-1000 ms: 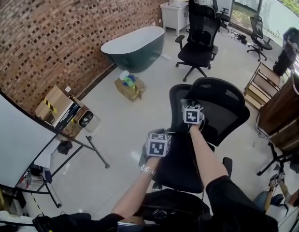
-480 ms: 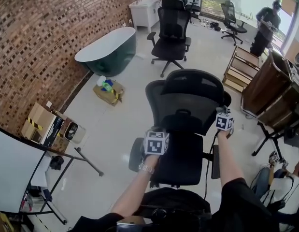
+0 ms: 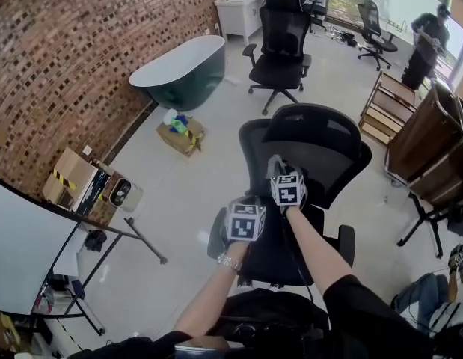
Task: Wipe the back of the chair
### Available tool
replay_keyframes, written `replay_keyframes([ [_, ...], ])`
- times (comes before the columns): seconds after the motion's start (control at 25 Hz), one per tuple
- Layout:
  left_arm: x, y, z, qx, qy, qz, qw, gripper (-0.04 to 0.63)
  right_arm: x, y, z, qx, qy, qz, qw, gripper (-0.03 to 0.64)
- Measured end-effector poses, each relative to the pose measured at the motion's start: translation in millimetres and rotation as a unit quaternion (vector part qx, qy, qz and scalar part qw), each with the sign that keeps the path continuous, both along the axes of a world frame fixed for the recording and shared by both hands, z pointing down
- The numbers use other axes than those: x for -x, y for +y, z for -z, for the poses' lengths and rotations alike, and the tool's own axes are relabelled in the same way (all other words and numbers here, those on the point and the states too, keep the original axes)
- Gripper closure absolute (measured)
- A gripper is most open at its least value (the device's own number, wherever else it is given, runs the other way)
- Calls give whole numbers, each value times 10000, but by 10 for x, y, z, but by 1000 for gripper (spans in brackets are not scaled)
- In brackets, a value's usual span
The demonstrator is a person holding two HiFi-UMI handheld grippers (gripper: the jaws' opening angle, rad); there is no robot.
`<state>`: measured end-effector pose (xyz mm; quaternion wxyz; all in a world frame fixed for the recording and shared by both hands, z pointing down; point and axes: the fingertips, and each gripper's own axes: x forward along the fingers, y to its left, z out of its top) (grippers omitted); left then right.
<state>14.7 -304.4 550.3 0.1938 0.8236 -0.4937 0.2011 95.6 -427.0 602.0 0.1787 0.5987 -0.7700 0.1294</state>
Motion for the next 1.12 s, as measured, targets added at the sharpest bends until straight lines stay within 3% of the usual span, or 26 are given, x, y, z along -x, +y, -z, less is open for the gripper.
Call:
replay_keyframes([
  [0.16, 280, 32, -23, 14, -56, 332, 9994, 571, 710, -243, -5, 176, -318, 496, 9981, 577],
  [0.32, 411, 45, -28, 23, -66, 460, 9989, 571, 554, -441, -227, 392, 4, 337, 9987, 577],
  [0.6, 353, 25, -106, 133, -115, 263, 9995, 571, -720, -420, -441, 657, 110, -816, 9944, 577],
  [0.92, -233, 66, -108, 140, -104, -313, 9994, 571, -2822, 156, -456, 838, 649, -2175, 9703, 577],
  [1.04, -315, 94, -105, 169, -91, -391, 9991, 571, -3224, 380, -474, 979, 777, -2419, 9622, 577],
  [1.12, -314, 98, -106, 192, -82, -366, 9991, 571, -3197, 457, -458, 1000, 629, -2455, 9622, 577],
])
